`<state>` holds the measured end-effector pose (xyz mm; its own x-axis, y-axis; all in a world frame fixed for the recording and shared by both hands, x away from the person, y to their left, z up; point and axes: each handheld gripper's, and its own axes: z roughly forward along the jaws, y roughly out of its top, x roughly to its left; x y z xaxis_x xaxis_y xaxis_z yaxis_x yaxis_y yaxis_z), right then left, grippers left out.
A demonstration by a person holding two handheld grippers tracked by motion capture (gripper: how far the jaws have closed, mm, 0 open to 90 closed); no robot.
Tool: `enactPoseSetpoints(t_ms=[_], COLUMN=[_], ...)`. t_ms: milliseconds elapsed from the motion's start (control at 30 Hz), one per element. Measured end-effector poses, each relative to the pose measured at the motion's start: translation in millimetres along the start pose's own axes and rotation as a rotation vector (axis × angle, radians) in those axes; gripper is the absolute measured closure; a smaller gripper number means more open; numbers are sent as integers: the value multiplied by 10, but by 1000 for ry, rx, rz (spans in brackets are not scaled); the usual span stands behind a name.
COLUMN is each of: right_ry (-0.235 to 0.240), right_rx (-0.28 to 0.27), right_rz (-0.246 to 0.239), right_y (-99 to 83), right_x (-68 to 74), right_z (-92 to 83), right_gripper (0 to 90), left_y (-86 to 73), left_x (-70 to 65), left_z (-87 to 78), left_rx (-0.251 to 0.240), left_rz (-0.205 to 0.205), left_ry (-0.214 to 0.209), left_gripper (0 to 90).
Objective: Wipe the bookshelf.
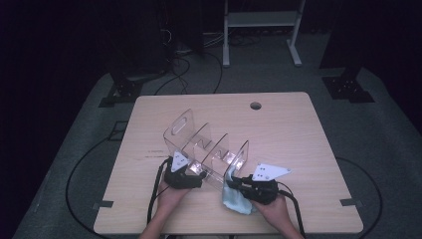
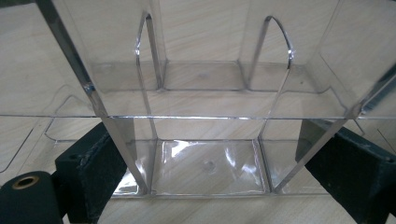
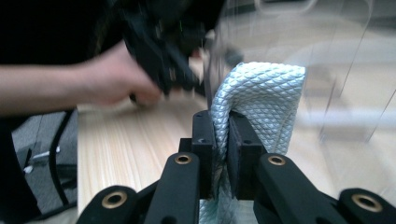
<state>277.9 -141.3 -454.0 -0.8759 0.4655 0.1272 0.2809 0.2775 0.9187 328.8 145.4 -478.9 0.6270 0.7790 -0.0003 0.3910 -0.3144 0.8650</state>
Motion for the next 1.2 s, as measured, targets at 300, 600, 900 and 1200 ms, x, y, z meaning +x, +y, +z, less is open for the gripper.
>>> enactPoseSetpoints(t_ms=[300, 600, 900, 1200], right_ry=[0, -140, -185, -182], right_rx=[84, 111, 118, 172], right_rz=[5, 91, 167, 160], right_y=[-197, -276, -305, -283], right_x=[-25, -575, -761, -847], right_z=[138, 107, 121, 138], right_gripper=[821, 819, 819, 818], left_y=[0, 10, 10, 12], left_x=[-1, -8, 1, -3], left_z=[2, 2, 2, 2], left_rx=[-4, 3, 4, 6], left_rz=[-5, -1, -3, -2], left_ry=[-1, 0, 3, 4], left_gripper=[81, 81, 80, 80])
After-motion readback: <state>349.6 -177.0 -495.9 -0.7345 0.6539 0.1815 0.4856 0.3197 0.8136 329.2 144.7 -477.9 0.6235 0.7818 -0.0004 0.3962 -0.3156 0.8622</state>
